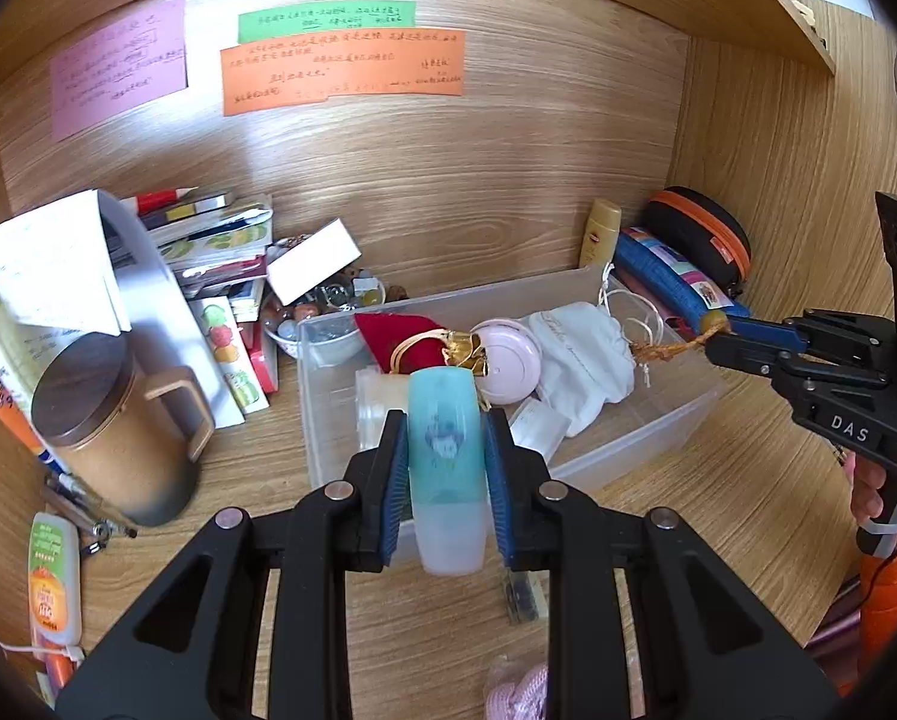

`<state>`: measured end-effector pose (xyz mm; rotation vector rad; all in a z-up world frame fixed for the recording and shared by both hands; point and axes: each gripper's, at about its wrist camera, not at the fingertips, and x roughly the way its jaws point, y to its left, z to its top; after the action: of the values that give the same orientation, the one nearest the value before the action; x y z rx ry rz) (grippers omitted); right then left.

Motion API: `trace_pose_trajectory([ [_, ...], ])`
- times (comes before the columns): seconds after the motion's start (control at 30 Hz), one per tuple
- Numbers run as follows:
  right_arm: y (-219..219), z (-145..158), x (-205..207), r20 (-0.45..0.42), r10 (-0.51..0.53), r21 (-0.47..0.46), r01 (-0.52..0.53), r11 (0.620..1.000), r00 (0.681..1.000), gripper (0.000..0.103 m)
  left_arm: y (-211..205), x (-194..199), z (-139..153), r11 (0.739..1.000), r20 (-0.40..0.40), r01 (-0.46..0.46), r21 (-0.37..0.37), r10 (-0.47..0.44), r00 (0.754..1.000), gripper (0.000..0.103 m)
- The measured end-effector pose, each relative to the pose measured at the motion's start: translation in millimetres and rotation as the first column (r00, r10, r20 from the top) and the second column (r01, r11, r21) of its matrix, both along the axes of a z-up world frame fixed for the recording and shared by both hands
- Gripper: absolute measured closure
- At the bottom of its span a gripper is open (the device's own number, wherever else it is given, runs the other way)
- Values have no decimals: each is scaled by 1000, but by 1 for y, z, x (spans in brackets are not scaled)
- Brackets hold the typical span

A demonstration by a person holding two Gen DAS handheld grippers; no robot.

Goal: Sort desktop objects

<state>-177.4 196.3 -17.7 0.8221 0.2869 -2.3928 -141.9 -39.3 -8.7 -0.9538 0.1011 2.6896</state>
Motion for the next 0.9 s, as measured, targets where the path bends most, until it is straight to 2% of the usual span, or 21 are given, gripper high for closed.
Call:
trace_pose_trajectory([
  [0.5,-18,-26,-26,74,19,24,-21,999,997,87,0,-27,-23,1000,66,-2,4,1,998,79],
  [0.73,-23,-35,-32,99,25,26,-28,999,995,87,-12,-8,-29,1000,78,-20,6,19,997,78],
  [0.8,-24,-37,-35,105,23,31,-26,999,994,87,-18,0,-35,1000,97,-30,-1,30,995,76],
  [0.83,-24,-38,-37,109,22,33,-26,999,994,87,-22,7,-36,999,74,-48,-11,48,996,72],
  [0.87,-24,-39,-38,113,24,32,-27,999,993,87,-25,13,-36,998,70,-57,-17,58,996,62],
  [0.9,-24,-39,-39,116,24,31,-27,999,993,87,-28,17,-36,998,79,-63,-11,64,995,61],
])
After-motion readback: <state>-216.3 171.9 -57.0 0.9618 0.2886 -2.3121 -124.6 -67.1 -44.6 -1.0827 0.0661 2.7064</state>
